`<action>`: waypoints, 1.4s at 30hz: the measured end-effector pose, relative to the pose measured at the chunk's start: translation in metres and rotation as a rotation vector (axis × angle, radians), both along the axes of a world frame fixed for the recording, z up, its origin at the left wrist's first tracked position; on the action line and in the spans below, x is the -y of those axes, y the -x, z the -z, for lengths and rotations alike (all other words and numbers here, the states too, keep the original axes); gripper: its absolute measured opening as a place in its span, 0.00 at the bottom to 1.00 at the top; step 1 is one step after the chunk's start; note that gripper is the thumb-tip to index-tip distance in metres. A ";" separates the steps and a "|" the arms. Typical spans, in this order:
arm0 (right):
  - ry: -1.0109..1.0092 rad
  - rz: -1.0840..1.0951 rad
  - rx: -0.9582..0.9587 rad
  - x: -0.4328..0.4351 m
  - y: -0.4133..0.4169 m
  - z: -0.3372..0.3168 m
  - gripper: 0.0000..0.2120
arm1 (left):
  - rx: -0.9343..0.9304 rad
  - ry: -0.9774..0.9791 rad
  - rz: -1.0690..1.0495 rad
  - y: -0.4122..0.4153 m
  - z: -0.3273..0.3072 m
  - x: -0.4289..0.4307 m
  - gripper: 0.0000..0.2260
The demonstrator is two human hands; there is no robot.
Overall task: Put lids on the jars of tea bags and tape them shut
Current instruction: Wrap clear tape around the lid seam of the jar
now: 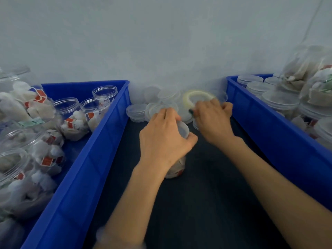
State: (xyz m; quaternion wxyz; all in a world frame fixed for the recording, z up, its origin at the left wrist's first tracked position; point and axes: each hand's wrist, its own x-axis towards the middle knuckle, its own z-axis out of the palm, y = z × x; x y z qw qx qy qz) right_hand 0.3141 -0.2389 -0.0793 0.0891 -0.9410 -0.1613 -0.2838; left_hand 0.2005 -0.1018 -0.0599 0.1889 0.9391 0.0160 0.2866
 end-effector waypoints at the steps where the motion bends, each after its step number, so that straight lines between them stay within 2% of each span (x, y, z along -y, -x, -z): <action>1: 0.034 -0.104 0.003 0.000 0.008 0.004 0.11 | -0.018 -0.012 0.007 -0.002 -0.002 -0.002 0.20; 3: 0.027 -0.163 -0.093 0.000 0.025 0.015 0.12 | -0.027 -0.033 0.024 -0.005 -0.005 -0.002 0.20; 8: 0.051 -0.096 -0.237 0.017 0.046 0.047 0.15 | -0.124 0.006 0.031 -0.010 -0.010 -0.004 0.20; 12: 0.063 -0.148 -0.165 0.020 0.051 0.054 0.13 | -0.233 0.067 0.004 -0.018 -0.018 -0.001 0.17; 14: 0.023 -0.210 -0.143 0.023 0.054 0.051 0.11 | -0.235 0.081 -0.034 -0.021 -0.020 0.002 0.14; 18: 0.016 -0.238 -0.172 0.027 0.057 0.047 0.13 | -0.216 0.081 -0.098 -0.025 -0.023 0.004 0.09; 20: -0.108 -0.295 -0.171 0.025 0.058 0.045 0.17 | -0.178 0.100 -0.119 -0.025 -0.022 0.003 0.07; 22: -0.427 -0.438 -0.208 0.021 0.064 0.041 0.22 | -0.139 0.158 -0.099 -0.023 -0.018 0.000 0.07; 24: -0.701 -0.616 -0.294 0.011 0.074 0.039 0.27 | -0.096 0.308 -0.026 -0.020 -0.012 -0.005 0.04; 25: -0.763 -0.693 -0.363 0.004 0.081 0.038 0.29 | -0.054 0.446 0.028 -0.018 -0.008 -0.008 0.03; 28: -0.842 -0.823 -0.545 -0.017 0.096 0.039 0.39 | 0.118 0.914 0.187 -0.013 0.007 -0.014 0.07; 31: -0.894 -0.812 -0.538 -0.026 0.098 0.039 0.43 | 0.184 1.201 0.293 -0.007 0.025 -0.014 0.12; 34: -0.864 -0.787 -0.510 -0.026 0.097 0.039 0.46 | 0.122 1.429 0.278 -0.004 0.037 -0.014 0.16; 36: -0.808 -0.752 -0.515 -0.024 0.097 0.035 0.46 | 0.051 1.478 0.195 -0.007 0.042 -0.017 0.14; 39: -0.730 -0.592 -0.451 -0.011 0.089 0.019 0.48 | 0.023 1.434 0.226 -0.011 0.047 -0.025 0.11; 42: -0.861 -0.417 -0.238 0.014 0.071 -0.014 0.49 | -0.067 1.438 0.186 -0.014 0.052 -0.028 0.12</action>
